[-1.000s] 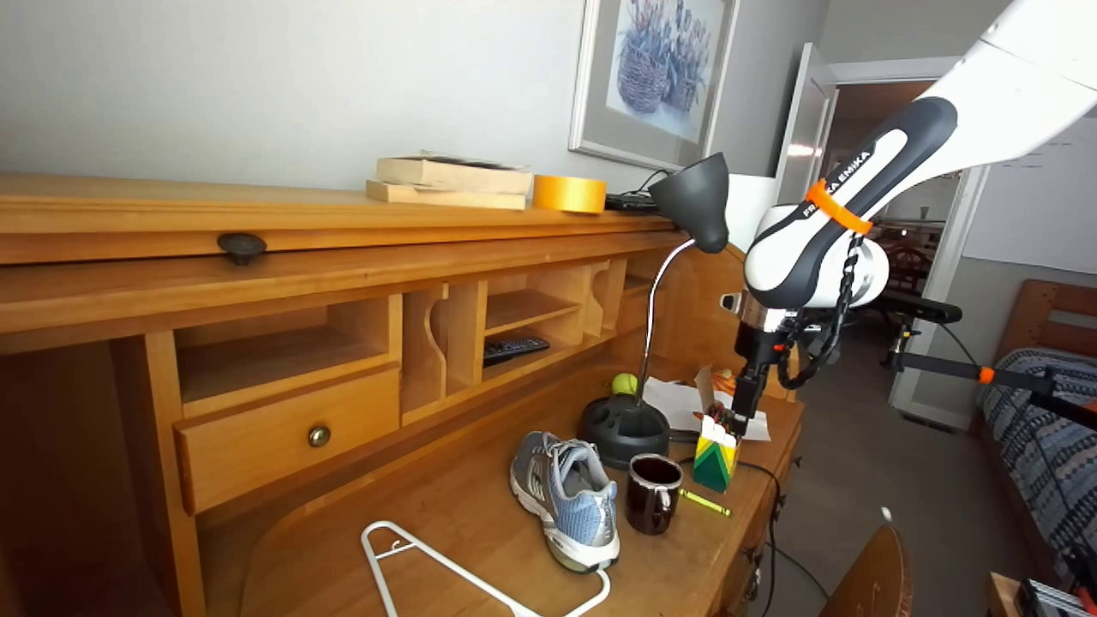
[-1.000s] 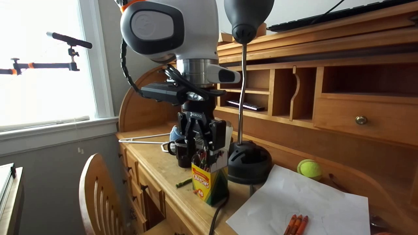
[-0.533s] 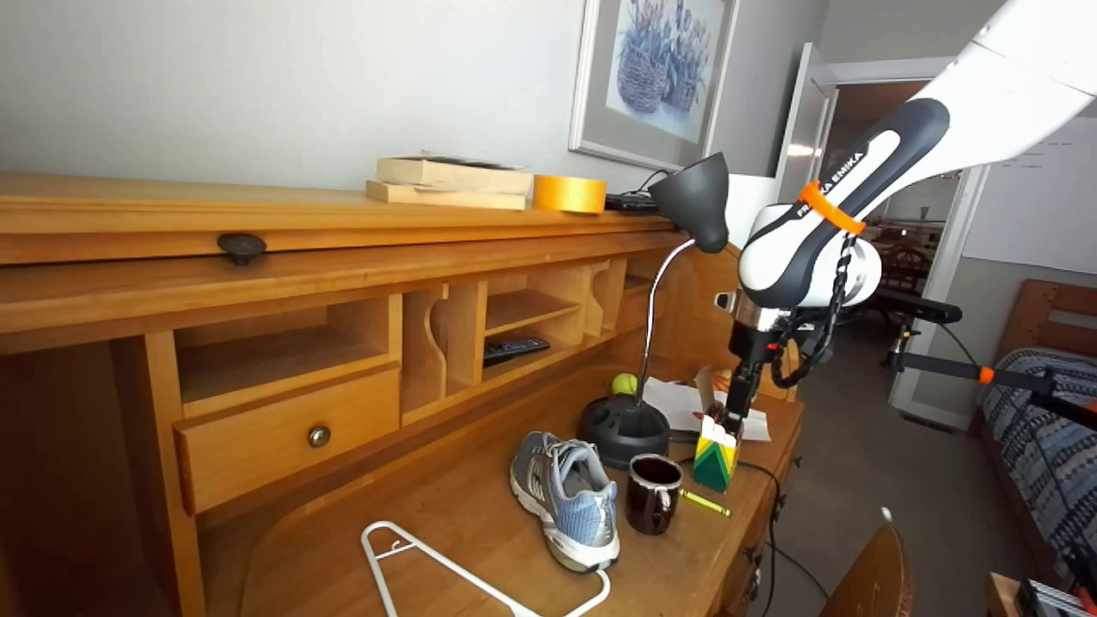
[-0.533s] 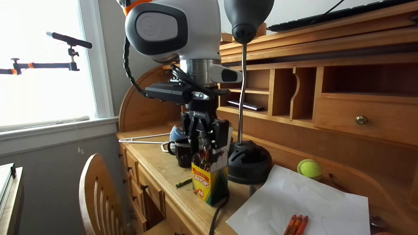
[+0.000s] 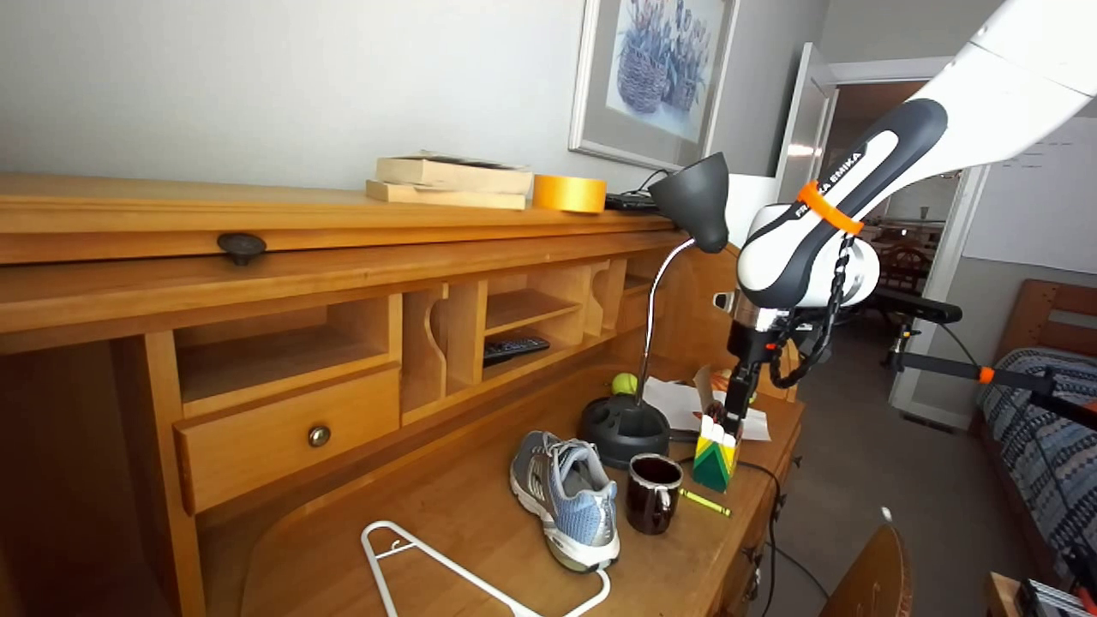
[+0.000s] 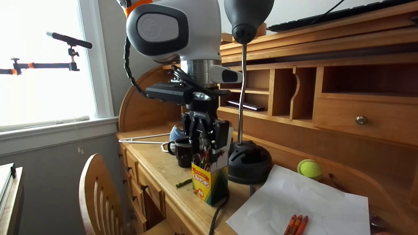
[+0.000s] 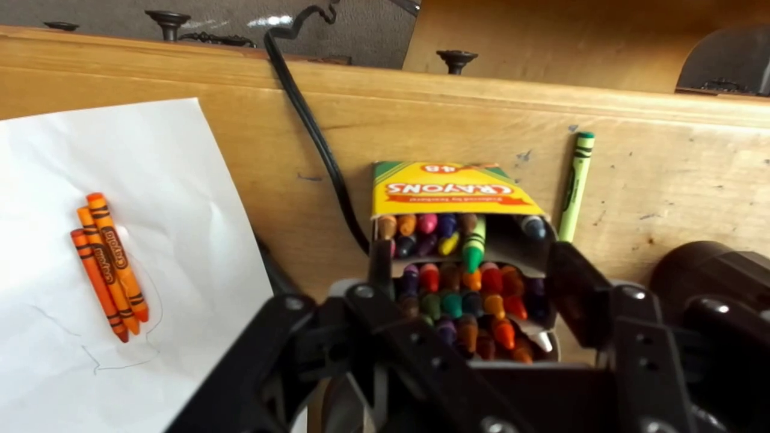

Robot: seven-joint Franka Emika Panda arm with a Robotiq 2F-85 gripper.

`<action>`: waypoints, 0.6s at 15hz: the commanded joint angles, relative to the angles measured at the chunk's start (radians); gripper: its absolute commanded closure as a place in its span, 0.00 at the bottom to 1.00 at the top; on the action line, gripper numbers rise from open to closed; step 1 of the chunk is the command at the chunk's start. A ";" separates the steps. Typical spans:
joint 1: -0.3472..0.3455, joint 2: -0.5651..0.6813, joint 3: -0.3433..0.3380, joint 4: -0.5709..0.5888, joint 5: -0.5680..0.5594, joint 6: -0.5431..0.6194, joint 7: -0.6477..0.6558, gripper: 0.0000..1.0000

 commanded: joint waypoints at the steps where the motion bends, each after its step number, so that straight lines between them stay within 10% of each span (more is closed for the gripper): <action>1: -0.018 0.006 0.017 -0.006 0.007 0.013 -0.018 0.33; 9: -0.028 -0.014 0.013 -0.032 0.005 0.000 -0.015 0.38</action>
